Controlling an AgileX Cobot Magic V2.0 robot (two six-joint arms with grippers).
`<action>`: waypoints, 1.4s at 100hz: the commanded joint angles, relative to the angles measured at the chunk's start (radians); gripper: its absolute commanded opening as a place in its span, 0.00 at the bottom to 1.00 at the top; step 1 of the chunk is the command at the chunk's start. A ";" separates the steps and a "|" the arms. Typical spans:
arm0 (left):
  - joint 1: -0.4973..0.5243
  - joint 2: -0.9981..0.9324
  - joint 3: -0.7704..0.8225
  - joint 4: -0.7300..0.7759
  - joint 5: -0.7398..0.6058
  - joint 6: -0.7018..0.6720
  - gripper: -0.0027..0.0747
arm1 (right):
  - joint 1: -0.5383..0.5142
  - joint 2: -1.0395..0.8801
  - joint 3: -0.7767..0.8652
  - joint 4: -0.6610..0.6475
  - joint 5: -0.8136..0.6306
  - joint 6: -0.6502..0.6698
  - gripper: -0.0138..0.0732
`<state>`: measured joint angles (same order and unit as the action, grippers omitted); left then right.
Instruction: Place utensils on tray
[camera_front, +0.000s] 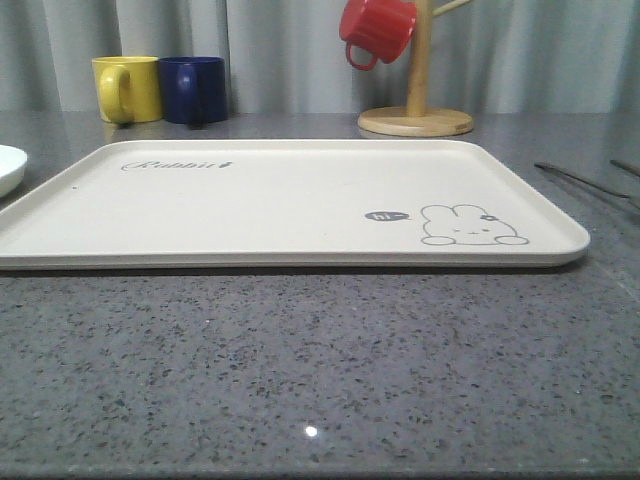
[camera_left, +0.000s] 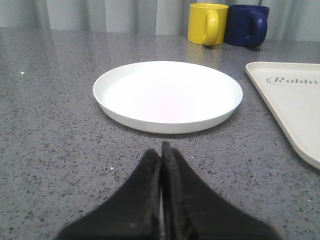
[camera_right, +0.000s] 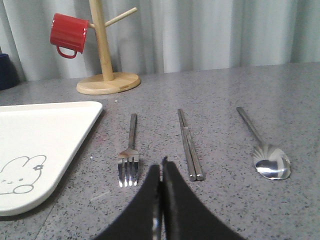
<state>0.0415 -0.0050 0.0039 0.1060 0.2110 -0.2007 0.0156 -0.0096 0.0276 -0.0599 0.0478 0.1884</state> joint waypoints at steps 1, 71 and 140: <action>0.002 -0.033 0.030 -0.007 -0.077 -0.007 0.01 | 0.001 -0.013 -0.001 -0.012 -0.074 -0.007 0.07; 0.002 -0.033 0.030 0.030 -0.077 -0.007 0.01 | 0.001 -0.013 -0.001 -0.012 -0.074 -0.007 0.07; 0.002 0.085 -0.203 0.030 -0.028 -0.007 0.01 | 0.001 -0.013 -0.001 -0.012 -0.074 -0.007 0.07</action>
<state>0.0415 0.0138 -0.0890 0.1352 0.1777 -0.2007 0.0156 -0.0096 0.0276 -0.0599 0.0478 0.1884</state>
